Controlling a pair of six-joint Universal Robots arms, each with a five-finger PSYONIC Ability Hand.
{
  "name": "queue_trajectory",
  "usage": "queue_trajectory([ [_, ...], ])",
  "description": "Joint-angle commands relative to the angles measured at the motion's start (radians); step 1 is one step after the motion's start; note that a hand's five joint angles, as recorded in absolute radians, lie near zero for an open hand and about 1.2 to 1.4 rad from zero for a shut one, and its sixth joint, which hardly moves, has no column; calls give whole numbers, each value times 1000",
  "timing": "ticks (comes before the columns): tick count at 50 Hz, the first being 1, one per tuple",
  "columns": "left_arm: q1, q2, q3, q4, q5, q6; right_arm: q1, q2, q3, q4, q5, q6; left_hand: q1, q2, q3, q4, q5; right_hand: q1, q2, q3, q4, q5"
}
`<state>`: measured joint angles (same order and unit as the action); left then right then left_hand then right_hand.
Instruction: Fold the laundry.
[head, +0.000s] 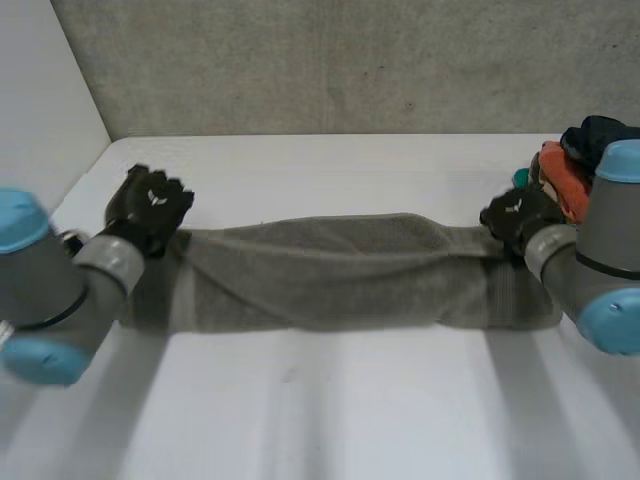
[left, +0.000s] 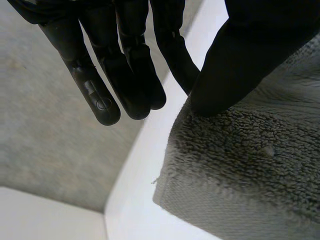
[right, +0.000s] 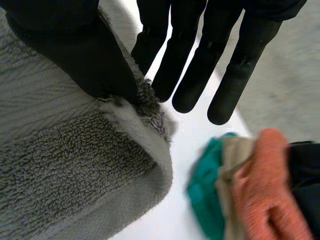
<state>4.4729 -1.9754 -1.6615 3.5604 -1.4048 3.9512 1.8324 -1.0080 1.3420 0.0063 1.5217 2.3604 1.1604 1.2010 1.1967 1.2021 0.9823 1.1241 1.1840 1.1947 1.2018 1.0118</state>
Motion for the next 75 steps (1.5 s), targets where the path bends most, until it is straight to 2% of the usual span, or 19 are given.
queue_trajectory([
  [1, -44, -279, 317, 18, -72, -14, 18, 207, -209, -126, 70, -10, 236, 195, 200, 194, 239, 272, 212, 202, 194, 210],
  [9, -57, -511, 623, 23, -120, -18, 21, 394, -403, -210, 57, -23, 236, 195, 200, 194, 239, 272, 212, 202, 194, 210],
  [11, -61, -534, 655, 31, -118, -21, 22, 440, -452, -241, 63, -24, 236, 195, 200, 194, 239, -384, -444, -454, -461, -446],
  [12, -72, -549, 678, 32, -117, -27, 22, 454, -467, -253, 66, -24, -322, -362, -358, -363, -318, -913, -973, -984, -991, -976],
  [13, -78, -554, 687, 32, -118, -30, 27, 476, -495, -282, 71, -24, -816, -856, -852, -857, -812, -950, -1009, -1020, -1027, -1012],
  [14, -87, -556, 692, 34, -117, -35, 27, 477, -501, -290, 74, -24, -986, -1026, -1022, -1028, -982, -950, -1009, -1020, -1027, -1012],
  [15, -99, -556, 695, 37, -117, -44, 25, 480, -509, -301, 80, -21, -925, -965, -961, -966, -921, -950, -1009, -1020, -1027, -1012],
  [18, -116, -553, 689, 41, -117, -61, 28, 447, -512, -328, 117, 0, -986, -1026, -1022, -1028, -982, -950, -1009, -1020, -1027, -1012],
  [22, -135, -499, 645, 38, -126, -101, 28, 316, -429, -319, 135, 88, -986, -1026, -1022, -1028, -982, -950, -1009, -1020, -1027, -1012],
  [27, -141, -337, 476, 35, -126, -167, 18, 99, -212, -240, 72, 195, -986, -1026, -1022, -1028, -982, -950, -1009, -1020, -1027, -1012],
  [31, -141, -226, 346, 31, -122, -211, 1, 5, -82, -117, 5, 239, -986, -1026, -1022, -1028, -982, -950, -1009, -1020, -1027, -1012],
  [39, -132, -96, 138, 51, -111, -282, -99, -14, 66, 102, -77, 356, -986, -1026, -1022, -1028, -982, -729, -789, -799, -806, -791],
  [48, -138, -91, 91, 58, -111, -291, -107, 14, 121, -8, -95, 355, -986, -1026, -1022, -1028, -982, -655, -715, -725, -732, -717],
  [50, -138, -91, 91, 60, -111, -293, -105, 58, 115, -57, -92, 353, -986, -1026, -1022, -1028, -982, -406, -466, -477, -484, -469],
  [52, -138, -92, 91, 63, -111, -291, -105, 78, 111, -83, -90, 346, -986, -1026, -1022, -1028, -982, 135, 75, 64, 57, 73],
  [53, -138, -92, 91, 64, -111, -293, -108, 88, 111, -113, -81, 326, -986, -1026, -1022, -1028, -982, 271, 211, 200, 193, 209],
  [59, -133, -80, 85, 63, -112, -293, -165, 45, 149, -181, -23, 211, -986, -1026, -1022, -1028, -982, 272, 212, 202, 194, 210],
  [68, -126, -17, 36, 63, -111, -293, -338, -35, 213, -190, 3, -119, -986, -1026, -1022, -1028, -982, 272, 212, 202, 194, 210],
  [75, -104, 27, -12, 63, -111, -293, -331, -63, 184, -216, -1, -181, -986, -1026, -1022, -1028, -982, 272, 212, 202, 194, 210],
])
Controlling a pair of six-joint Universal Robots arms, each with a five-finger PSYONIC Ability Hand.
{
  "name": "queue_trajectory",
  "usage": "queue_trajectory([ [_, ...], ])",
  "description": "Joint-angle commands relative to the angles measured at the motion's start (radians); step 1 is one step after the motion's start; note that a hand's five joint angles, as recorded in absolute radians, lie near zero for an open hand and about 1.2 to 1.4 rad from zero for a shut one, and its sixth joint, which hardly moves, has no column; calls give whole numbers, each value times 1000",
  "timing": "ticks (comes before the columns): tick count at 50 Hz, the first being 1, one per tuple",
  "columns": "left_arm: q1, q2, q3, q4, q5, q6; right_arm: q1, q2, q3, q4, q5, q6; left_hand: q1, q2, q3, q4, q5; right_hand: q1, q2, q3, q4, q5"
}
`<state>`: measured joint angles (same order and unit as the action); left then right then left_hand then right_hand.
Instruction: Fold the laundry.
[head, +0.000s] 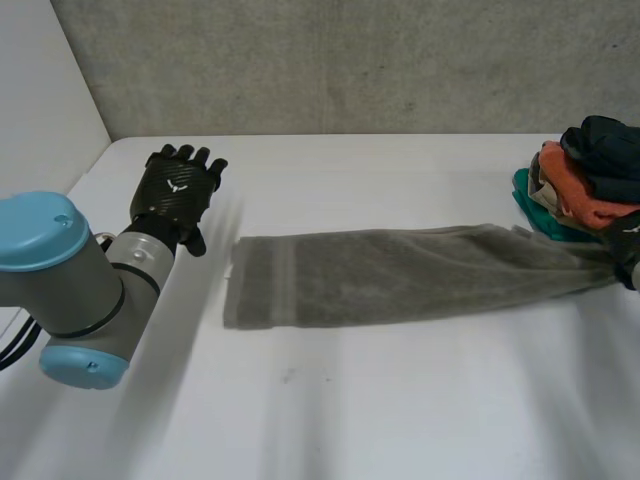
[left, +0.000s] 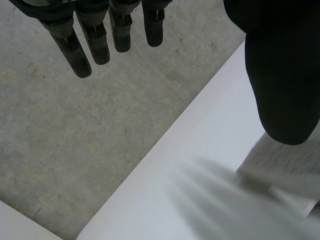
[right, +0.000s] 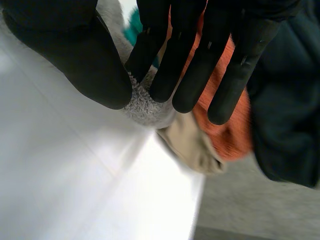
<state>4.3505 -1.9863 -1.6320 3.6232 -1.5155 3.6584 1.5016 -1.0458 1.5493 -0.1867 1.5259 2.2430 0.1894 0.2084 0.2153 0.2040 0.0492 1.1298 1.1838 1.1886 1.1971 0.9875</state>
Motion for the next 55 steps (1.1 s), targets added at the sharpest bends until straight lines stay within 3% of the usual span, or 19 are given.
queue_trajectory([
  [1, 18, 46, -45, 0, 0, -1, 35, -45, -32, -51, -13, -57, -15, -34, -41, -29, -49, 266, 213, 208, 199, 234],
  [4, 23, 72, -55, 0, 0, -4, 133, -71, -44, -112, -38, -52, -15, -34, -41, -29, -49, 266, 213, 208, 199, 234],
  [5, 24, 78, -57, 0, 0, -6, 220, -74, -55, -173, -74, -52, -15, -34, -41, -29, -49, 266, 213, 208, 199, 234],
  [11, 46, 151, -97, 0, 0, -64, 439, -63, -72, -370, -268, -56, -15, -34, -41, -29, -49, 266, 213, 208, 199, 234],
  [15, 47, 179, -120, 0, 1, -96, 599, 51, -106, -470, -467, -68, -15, -34, -41, -29, -49, 266, 213, 208, 199, 234],
  [20, 44, 185, -134, 0, 1, -101, 741, 202, -166, -453, -582, -66, -15, -34, -41, -29, -49, 266, 213, 208, 199, 234],
  [28, 38, 181, -124, 0, 1, -103, 775, 282, -227, -338, -537, -66, -15, -34, -41, -29, -49, 238, 184, 180, 171, 206],
  [30, 38, 178, -114, 2, 1, -103, 772, 268, -227, -323, -511, -53, -15, -34, -41, -29, -49, -317, -371, -376, -384, -349],
  [31, 37, 175, -111, 2, 1, -103, 770, 239, -215, -316, -468, -36, -15, -34, -41, -29, -49, -764, -818, -823, -832, -797],
  [33, 34, 172, -97, 3, 1, -103, 767, 210, -199, -313, -416, -1, -15, -34, -41, -29, -49, -955, -1009, -1014, -1023, -988],
  [38, -8, 155, -72, 3, 1, -104, 746, 90, -126, -307, -227, 281, -15, -34, -41, -29, -49, -955, -1009, -1014, -1023, -988],
  [42, -57, 121, -51, 2, 0, -104, 706, 29, -72, -232, -161, 465, -15, -34, -41, -29, -49, -955, -1009, -1014, -1023, -988],
  [46, -84, 90, -46, 3, 1, -103, 632, 26, -29, -117, -141, 512, -15, -34, -41, -29, -49, -955, -1009, -1014, -1023, -988],
  [51, -117, 53, -34, 2, 0, -103, 543, 47, 26, -50, -122, 440, -15, -34, -41, -29, -49, -911, -965, -970, -978, -943],
  [53, -127, 46, -32, 2, 0, -103, 511, 55, 43, -51, -101, 394, -15, -34, -41, -29, -49, -609, -663, -668, -676, -641],
  [54, -127, 46, -32, 2, -2, -103, 488, 55, 54, -60, -66, 351, -15, -34, -41, -29, -49, -58, -112, -117, -125, -90],
  [55, -127, 46, -32, 2, -2, -103, 474, 50, 58, -72, -41, 339, -15, -34, -41, -29, -49, 263, 209, 204, 196, 231],
])
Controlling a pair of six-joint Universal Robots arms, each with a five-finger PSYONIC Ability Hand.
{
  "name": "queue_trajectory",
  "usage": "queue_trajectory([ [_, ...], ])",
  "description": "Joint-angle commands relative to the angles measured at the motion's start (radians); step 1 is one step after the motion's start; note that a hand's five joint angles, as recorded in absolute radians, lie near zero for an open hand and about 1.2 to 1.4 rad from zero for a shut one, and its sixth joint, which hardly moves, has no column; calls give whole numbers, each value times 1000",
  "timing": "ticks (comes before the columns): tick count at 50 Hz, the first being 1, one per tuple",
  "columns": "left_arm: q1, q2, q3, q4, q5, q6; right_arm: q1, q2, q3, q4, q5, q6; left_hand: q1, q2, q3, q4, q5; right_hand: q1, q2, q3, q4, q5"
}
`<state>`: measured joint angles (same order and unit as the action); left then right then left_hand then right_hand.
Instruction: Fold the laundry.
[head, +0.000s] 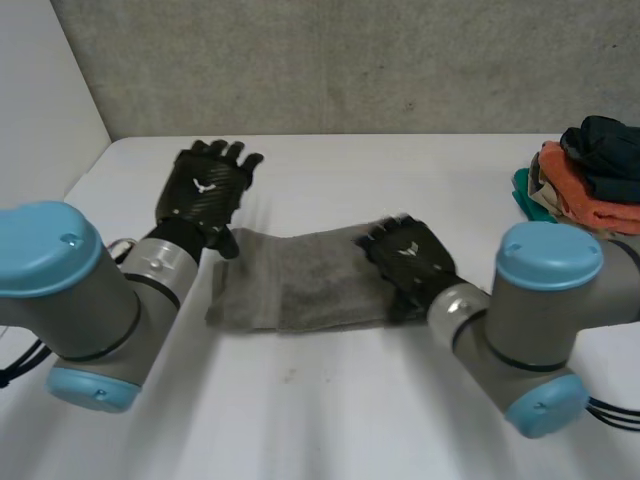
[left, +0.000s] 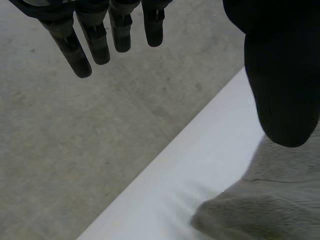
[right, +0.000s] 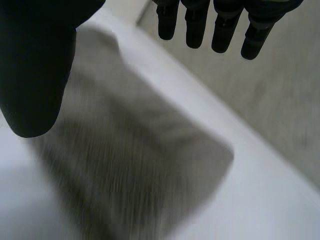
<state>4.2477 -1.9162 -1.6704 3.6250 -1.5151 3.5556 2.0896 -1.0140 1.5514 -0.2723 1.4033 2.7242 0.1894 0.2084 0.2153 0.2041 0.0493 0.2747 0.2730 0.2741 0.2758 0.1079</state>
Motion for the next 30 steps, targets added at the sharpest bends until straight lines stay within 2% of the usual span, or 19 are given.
queue_trajectory([
  [1, -25, -24, 6, 0, -2, 0, -123, 15, 64, -8, 107, -156, -15, -34, -41, -30, -49, 1122, 1123, 1122, 1120, 1114],
  [3, -25, -24, 6, -2, -2, 0, -134, 9, 88, -127, 181, -196, -15, -34, -41, -30, -49, 1122, 1123, 1122, 1120, 1114],
  [5, -26, -23, 5, -2, -4, 0, -129, -8, 102, -212, 207, -211, -15, -34, -41, -30, -49, 1122, 1123, 1122, 1120, 1114],
  [7, -25, -12, 6, -2, -7, 0, -108, -69, 114, -301, 217, -262, -15, -34, -41, -30, -49, 1122, 1123, 1122, 1120, 1114],
  [9, -23, -6, 6, -2, -8, 0, -79, -112, 108, -312, 204, -300, -15, -34, -41, -30, -49, 1122, 1123, 1122, 1120, 1114],
  [12, -20, 12, 8, -3, -14, 2, 12, -124, 73, -309, 128, -357, -15, -34, -41, -30, -49, 1122, 1123, 1122, 1120, 1114],
  [17, -11, 48, -3, -5, -23, -1, 176, -25, 6, -304, 2, -369, -15, -34, -41, -30, -49, 1122, 1123, 1122, 1120, 1114],
  [18, -8, 52, -6, -8, -31, -3, 210, -2, -4, -304, -44, -368, -15, -34, -41, -30, -49, 1122, 1123, 1122, 1120, 1114],
  [22, 29, 77, -23, -16, -103, -15, 262, 61, -7, -263, -140, -373, -15, -34, -41, -30, -49, 1122, 1123, 1122, 1120, 1114],
  [27, 34, 85, -41, -19, -145, -35, 257, 112, -28, -136, -165, -362, -15, -34, -41, -30, -49, 1099, 1101, 1100, 1098, 1092],
  [29, 31, 85, -45, -19, -143, -47, 257, 103, -28, -113, -170, -350, -15, -34, -41, -30, -49, 562, 564, 563, 561, 554],
  [30, 27, 85, -46, -19, -143, -53, 256, 91, -22, -102, -176, -322, -15, -34, -41, -30, -49, -25, -24, -25, -26, -33],
])
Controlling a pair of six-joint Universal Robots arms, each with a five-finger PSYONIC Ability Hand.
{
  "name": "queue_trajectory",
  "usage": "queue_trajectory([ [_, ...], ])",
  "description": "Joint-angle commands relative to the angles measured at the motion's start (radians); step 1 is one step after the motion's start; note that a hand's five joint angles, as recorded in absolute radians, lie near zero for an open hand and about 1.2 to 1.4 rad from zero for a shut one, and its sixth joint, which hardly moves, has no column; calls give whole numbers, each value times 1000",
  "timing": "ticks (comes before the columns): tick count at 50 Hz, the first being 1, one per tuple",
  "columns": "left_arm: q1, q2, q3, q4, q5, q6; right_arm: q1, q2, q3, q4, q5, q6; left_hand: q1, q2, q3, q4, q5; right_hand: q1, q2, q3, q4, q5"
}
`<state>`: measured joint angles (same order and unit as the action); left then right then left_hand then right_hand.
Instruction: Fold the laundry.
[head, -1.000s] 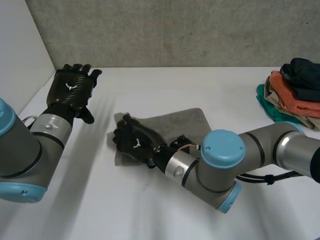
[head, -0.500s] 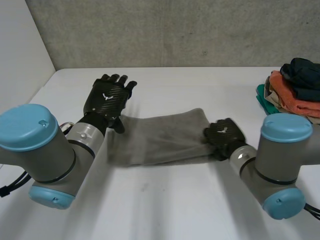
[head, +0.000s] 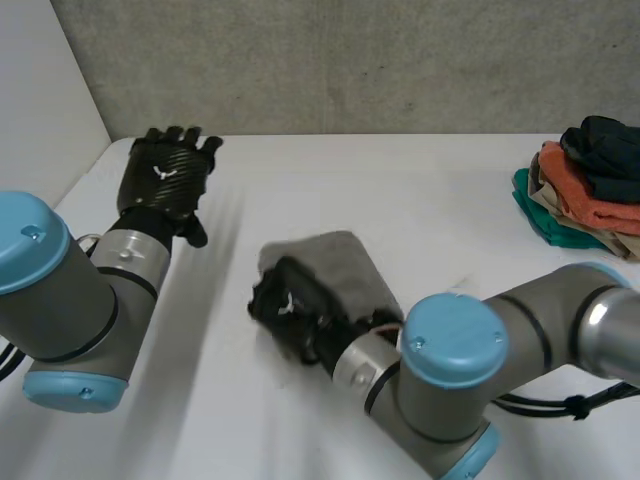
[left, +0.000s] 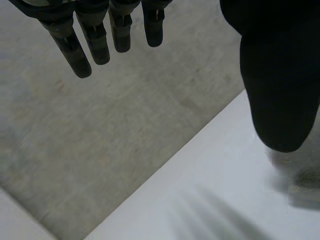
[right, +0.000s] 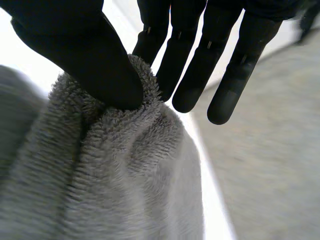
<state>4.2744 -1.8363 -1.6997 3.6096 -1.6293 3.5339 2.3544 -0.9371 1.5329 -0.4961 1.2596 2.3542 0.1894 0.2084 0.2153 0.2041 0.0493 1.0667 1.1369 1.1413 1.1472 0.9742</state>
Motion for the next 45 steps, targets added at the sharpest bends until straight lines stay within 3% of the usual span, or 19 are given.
queue_trajectory([
  [1, -2, 5, -17, -3, -29, -38, -12, 1, 1, 120, -32, 71, -14, -33, -40, -29, -49, -892, -962, -967, -973, -974],
  [3, -21, 5, -11, 0, -29, -55, -29, -38, 4, 116, -29, 134, -8, -27, -34, -23, -43, -892, -962, -967, -973, -974],
  [8, -87, -1, 32, 0, -32, -118, -190, -196, 4, 120, -17, 458, -8, -27, -34, -23, -43, -892, -962, -967, -973, -974],
  [11, -140, -17, 69, -3, -33, -177, -251, -209, -20, 158, -16, 641, -5, -24, -31, -20, -40, -892, -962, -967, -973, -974],
  [15, -215, -90, 115, -25, -33, -234, -285, -186, -95, 267, -13, 773, 12, -7, -14, -2, -22, -892, -962, -967, -973, -974],
  [21, -285, -234, 222, -124, -44, -259, -304, -39, -244, 468, -11, 752, 12, -7, -14, -2, -22, -892, -962, -967, -973, -974],
  [26, -285, -389, 319, -320, -174, -273, -305, 98, -367, 591, -16, 692, 12, -7, -14, -2, -22, -892, -962, -967, -973, -974],
  [31, -266, -413, 315, -396, -233, -271, -304, 165, -405, 633, -6, 588, 39, 20, 13, 24, 4, -892, -962, -967, -973, -974],
  [38, -249, -387, 284, -407, -221, -265, -287, 123, -396, 633, 87, 435, 48, 29, 22, 33, 13, -892, -962, -967, -973, -974],
  [45, -246, -262, 308, -393, -109, -263, -277, -49, -258, 509, 142, 366, 30, 11, 4, 15, -4, -892, -962, -967, -973, -974],
])
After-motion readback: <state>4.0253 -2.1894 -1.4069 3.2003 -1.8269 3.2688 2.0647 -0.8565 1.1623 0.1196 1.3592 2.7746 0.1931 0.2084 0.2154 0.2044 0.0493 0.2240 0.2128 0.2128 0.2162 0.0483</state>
